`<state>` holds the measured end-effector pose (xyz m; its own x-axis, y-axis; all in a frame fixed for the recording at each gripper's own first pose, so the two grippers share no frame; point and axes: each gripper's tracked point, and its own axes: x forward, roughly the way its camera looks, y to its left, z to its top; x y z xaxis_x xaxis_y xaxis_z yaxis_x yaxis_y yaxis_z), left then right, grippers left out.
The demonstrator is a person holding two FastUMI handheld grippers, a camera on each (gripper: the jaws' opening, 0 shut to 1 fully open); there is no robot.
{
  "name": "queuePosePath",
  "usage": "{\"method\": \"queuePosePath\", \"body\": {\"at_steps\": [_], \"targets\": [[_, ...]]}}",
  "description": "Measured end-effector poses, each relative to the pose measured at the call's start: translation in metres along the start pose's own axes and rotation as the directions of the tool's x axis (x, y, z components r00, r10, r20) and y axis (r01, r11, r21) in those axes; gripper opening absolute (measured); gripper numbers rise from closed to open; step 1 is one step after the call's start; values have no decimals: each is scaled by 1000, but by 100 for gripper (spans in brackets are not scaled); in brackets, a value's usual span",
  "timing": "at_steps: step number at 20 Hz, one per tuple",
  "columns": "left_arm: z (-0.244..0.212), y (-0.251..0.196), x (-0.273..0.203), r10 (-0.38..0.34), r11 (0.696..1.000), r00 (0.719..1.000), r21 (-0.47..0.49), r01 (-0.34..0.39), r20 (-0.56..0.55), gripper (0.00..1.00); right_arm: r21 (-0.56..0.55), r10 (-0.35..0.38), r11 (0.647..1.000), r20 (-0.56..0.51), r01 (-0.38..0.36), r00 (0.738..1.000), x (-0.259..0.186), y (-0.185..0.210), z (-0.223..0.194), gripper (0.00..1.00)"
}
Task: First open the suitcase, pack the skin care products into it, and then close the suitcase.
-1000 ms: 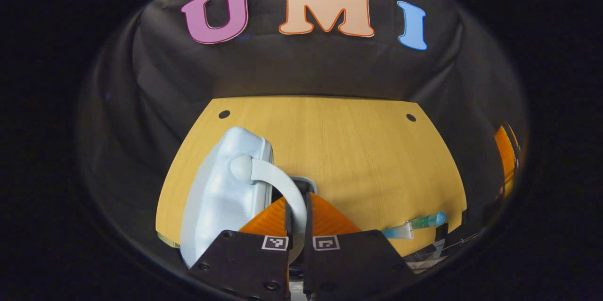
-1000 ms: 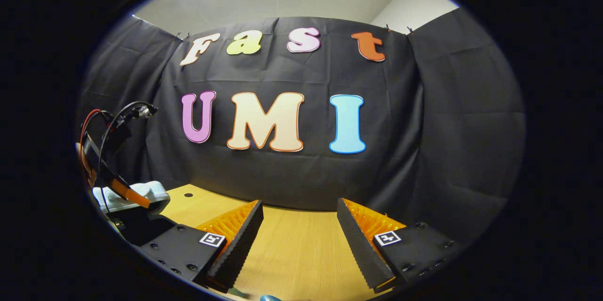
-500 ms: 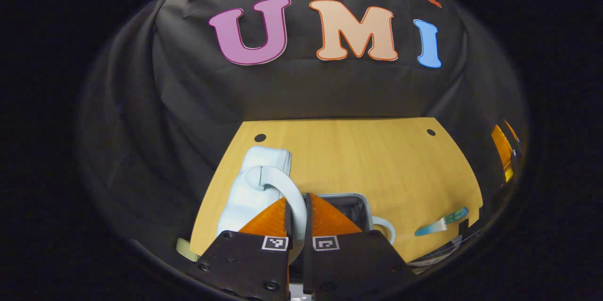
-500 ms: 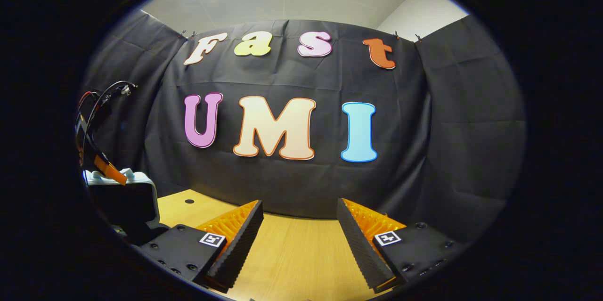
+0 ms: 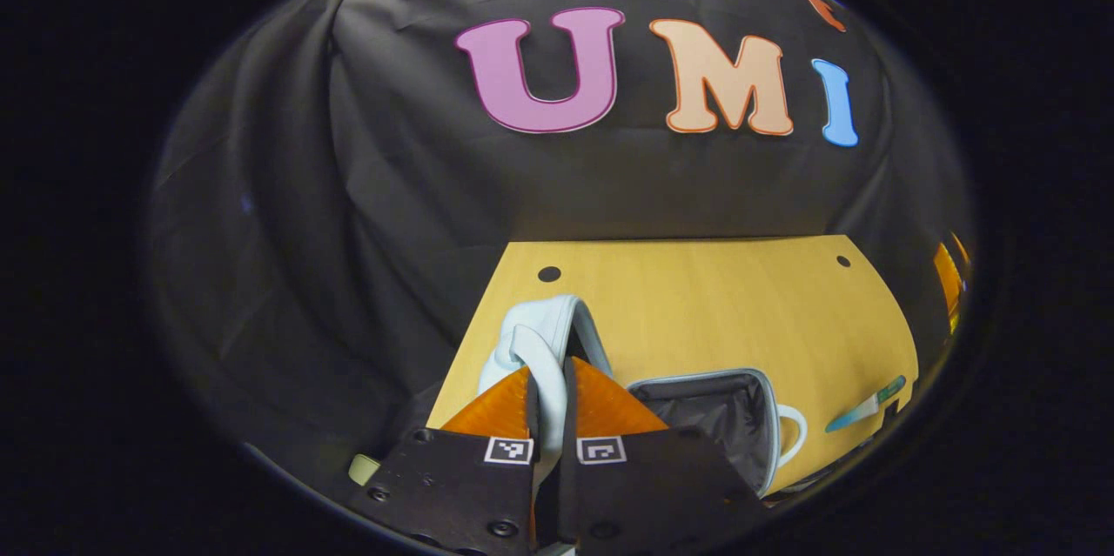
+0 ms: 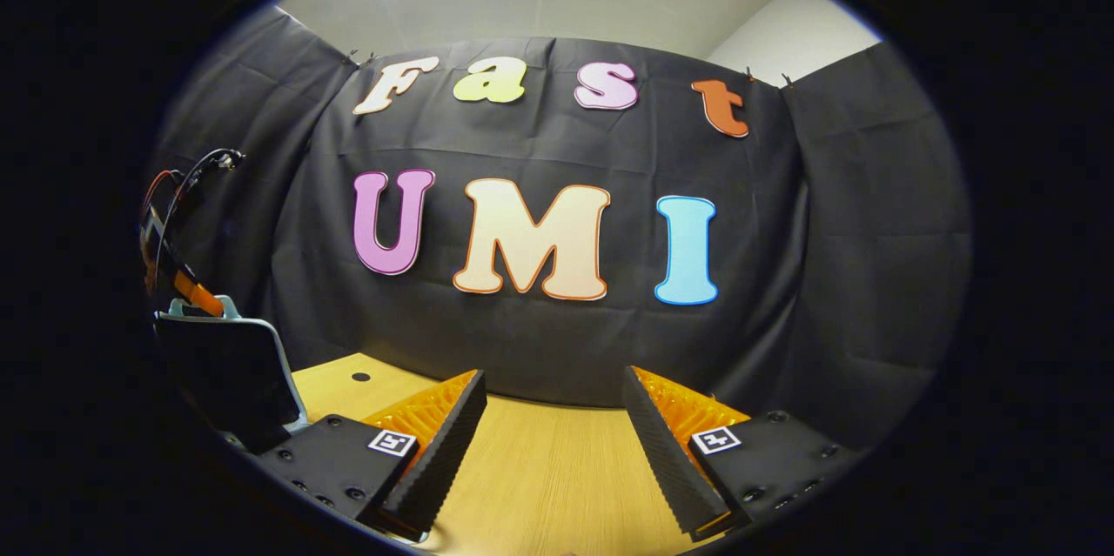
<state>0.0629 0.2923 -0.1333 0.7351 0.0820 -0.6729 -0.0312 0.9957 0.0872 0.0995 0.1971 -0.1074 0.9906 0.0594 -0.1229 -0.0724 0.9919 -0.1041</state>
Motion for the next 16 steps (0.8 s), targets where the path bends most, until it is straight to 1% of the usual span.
{"method": "queuePosePath", "body": {"at_steps": [6,7,8,11,16], "targets": [[-19,52,30,74,996,996,-47,-76,-41,4,-38,3,999,19,-3,1000,-2,19,8,99],[-23,59,33,90,995,995,-47,-92,-44,4,-43,4,999,26,-3,1000,-3,21,11,96],[-26,67,38,106,993,993,-48,-108,-48,4,-51,5,999,31,-4,1000,-3,23,12,98],[-35,94,49,165,985,985,-36,-167,-55,3,-65,5,998,24,-3,1000,-2,24,8,98],[-64,112,70,168,977,976,-108,-184,-141,3,-53,-10,999,-6,10,1000,0,20,0,99]]}}
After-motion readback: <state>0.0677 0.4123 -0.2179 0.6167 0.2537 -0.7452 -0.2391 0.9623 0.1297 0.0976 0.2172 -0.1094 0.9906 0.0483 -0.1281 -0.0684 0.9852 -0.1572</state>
